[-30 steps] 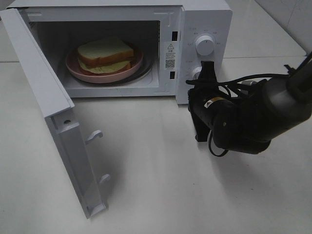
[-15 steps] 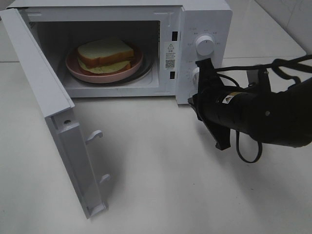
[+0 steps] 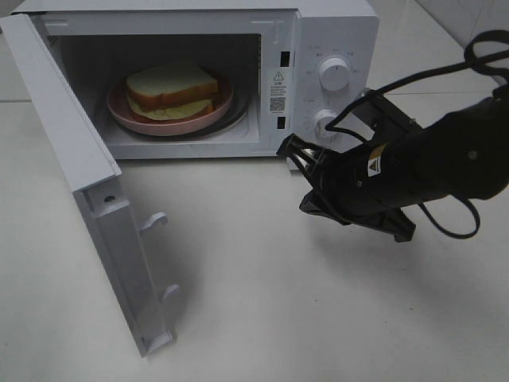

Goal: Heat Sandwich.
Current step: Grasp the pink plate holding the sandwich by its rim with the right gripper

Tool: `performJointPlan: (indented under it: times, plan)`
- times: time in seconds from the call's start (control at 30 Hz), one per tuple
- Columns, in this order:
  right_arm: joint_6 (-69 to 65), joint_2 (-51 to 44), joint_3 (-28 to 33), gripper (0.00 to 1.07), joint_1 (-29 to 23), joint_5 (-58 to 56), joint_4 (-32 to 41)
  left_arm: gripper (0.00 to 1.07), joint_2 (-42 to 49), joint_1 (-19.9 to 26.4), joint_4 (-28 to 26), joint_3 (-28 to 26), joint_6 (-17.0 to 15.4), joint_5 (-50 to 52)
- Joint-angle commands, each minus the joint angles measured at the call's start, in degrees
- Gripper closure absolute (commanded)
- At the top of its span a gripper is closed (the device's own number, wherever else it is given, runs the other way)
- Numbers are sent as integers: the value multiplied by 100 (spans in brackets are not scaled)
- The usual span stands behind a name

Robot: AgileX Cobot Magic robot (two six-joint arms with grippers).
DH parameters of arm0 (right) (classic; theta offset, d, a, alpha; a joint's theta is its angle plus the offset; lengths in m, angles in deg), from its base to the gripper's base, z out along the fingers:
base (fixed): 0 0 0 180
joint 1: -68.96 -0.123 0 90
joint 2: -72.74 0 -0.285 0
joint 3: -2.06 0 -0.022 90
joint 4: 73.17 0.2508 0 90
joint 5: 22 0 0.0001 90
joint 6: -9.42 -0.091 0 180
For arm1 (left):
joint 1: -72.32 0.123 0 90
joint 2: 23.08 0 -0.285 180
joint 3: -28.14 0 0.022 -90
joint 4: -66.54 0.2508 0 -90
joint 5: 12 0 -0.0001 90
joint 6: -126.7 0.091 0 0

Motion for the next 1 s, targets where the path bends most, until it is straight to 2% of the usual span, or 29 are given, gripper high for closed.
performJointPlan:
  times: [0.03,0.2,0.23,0.4,0.43,0.53,0.73,0.87,0.97,1.0]
  plan:
    - [453,-195,-298,106,29,-905,-619,10,29,29,0,11,-40,23]
    - [2080,-327,-705,105,29,-1977,-321,10,29,29,0,11,-40,23]
    - [2859,-327,-894,105,29,-2452,-46,10,29,29,0,11,-40,23]
    - [4028,-327,-1100,105,29,-3008,458,10,29,29,0,11,-40,23]
    - [4784,-327,-1255,105,29,-3409,745,10,29,29,0,11,-40,23]
    - [5810,-327,-1501,105,29,-3976,957,10,29,29,0,11,-40,23]
    - [7059,-327,-1748,105,29,-4521,945,10,29,29,0,11,-40,23]
    - [8709,-327,-2045,105,29,-5185,945,10,29,29,0,11,-40,23]
    - [9345,-327,-2126,105,29,-5414,951,10,29,29,0,11,-40,23]
    - [10061,-327,-2183,105,29,-5586,951,10,29,29,0,11,-40,23]
